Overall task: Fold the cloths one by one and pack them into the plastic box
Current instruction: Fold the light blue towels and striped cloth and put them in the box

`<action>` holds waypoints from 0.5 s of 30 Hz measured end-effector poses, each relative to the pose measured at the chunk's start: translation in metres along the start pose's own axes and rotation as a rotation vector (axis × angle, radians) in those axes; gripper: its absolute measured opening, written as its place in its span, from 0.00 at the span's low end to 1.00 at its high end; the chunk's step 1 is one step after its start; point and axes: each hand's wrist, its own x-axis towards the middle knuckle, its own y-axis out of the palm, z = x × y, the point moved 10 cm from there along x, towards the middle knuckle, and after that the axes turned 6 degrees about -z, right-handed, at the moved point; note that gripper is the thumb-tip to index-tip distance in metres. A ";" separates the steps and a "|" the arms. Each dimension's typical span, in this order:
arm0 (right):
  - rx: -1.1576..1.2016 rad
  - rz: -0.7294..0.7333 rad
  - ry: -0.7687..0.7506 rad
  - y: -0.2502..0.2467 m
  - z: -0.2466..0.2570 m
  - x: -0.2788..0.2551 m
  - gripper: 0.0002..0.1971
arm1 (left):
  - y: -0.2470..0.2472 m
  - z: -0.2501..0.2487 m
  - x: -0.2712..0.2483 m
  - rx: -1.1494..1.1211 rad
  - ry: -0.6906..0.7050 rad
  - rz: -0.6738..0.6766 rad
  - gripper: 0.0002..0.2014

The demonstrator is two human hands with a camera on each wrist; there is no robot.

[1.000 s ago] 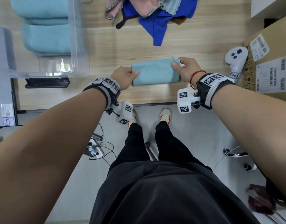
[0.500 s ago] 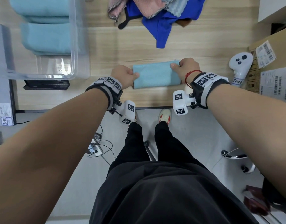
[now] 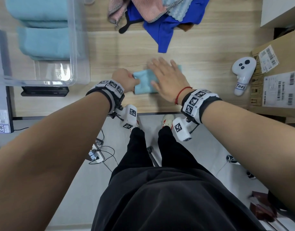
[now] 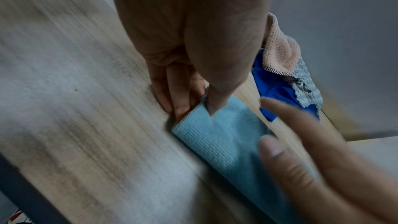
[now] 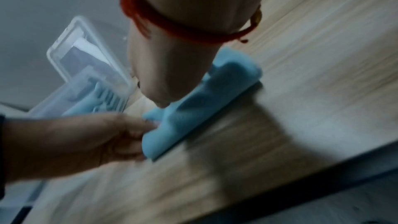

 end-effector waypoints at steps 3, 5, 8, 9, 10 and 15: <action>-0.042 0.177 0.037 0.037 -0.004 -0.012 0.36 | -0.005 -0.001 -0.001 0.024 0.008 -0.036 0.13; -0.060 0.177 0.076 0.042 -0.017 -0.019 0.37 | -0.006 -0.003 -0.001 0.027 0.015 -0.047 0.14; -0.081 0.171 0.117 0.042 -0.032 -0.027 0.38 | -0.005 -0.006 0.000 0.070 0.038 -0.067 0.13; -0.087 0.173 0.119 0.042 -0.034 -0.029 0.38 | -0.006 -0.007 -0.001 0.072 0.039 -0.069 0.10; -0.091 0.174 0.118 0.043 -0.035 -0.030 0.38 | -0.006 -0.008 -0.001 0.053 0.040 -0.064 0.08; -0.084 0.185 0.137 0.046 -0.038 -0.028 0.39 | 0.003 -0.018 -0.002 0.066 0.052 0.000 0.19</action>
